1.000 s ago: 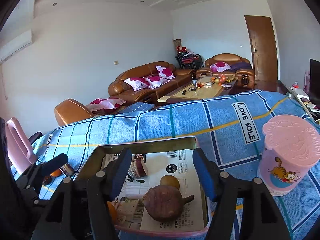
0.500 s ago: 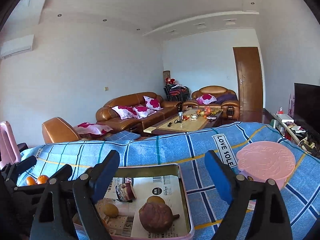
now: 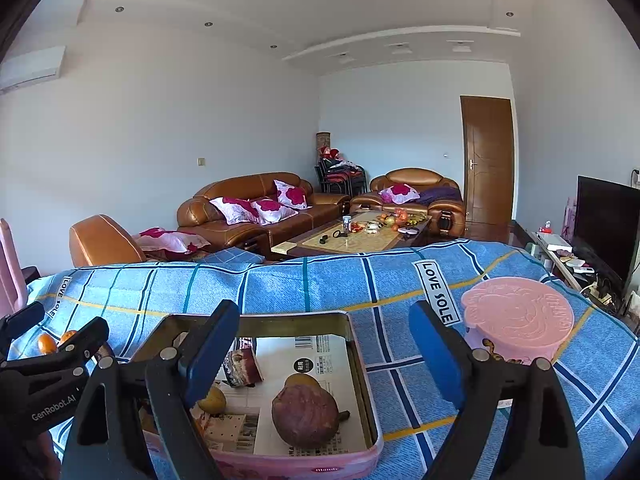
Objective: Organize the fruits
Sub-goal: 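Withdraw both grippers from the tin back toward the remaining items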
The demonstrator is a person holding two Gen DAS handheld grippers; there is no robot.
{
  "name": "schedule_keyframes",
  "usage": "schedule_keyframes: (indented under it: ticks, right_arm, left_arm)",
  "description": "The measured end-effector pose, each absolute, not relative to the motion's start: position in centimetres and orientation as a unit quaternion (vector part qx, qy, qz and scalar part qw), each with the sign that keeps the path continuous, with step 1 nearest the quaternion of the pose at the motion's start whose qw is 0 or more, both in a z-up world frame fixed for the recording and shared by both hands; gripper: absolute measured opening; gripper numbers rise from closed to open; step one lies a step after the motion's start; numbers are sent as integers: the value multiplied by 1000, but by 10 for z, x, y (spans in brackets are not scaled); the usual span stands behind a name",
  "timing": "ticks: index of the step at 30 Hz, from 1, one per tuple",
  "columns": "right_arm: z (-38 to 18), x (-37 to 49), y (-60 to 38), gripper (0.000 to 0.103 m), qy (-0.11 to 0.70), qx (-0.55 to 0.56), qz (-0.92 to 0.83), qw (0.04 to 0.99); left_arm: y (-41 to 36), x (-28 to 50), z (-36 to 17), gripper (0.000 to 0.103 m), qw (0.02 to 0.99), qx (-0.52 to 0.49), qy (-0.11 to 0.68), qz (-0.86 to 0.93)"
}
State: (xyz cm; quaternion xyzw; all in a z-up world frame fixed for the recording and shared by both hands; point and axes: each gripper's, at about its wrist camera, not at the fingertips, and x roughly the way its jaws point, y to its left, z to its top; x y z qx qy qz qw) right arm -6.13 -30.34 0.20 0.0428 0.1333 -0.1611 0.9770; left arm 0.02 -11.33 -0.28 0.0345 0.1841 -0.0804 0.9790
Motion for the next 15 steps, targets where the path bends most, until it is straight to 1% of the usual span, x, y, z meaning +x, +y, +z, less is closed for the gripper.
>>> schedule_keyframes:
  ticks: [7, 15]
  right_arm:
    - [2, -69, -295, 88, 136, 39, -180, 973]
    - [-2, -72, -287, 88, 162, 80, -179, 967]
  left_arm:
    - [-103, -6, -4, 103, 977, 39, 192, -88]
    - [-82, -3, -7, 103, 972, 42, 213, -85]
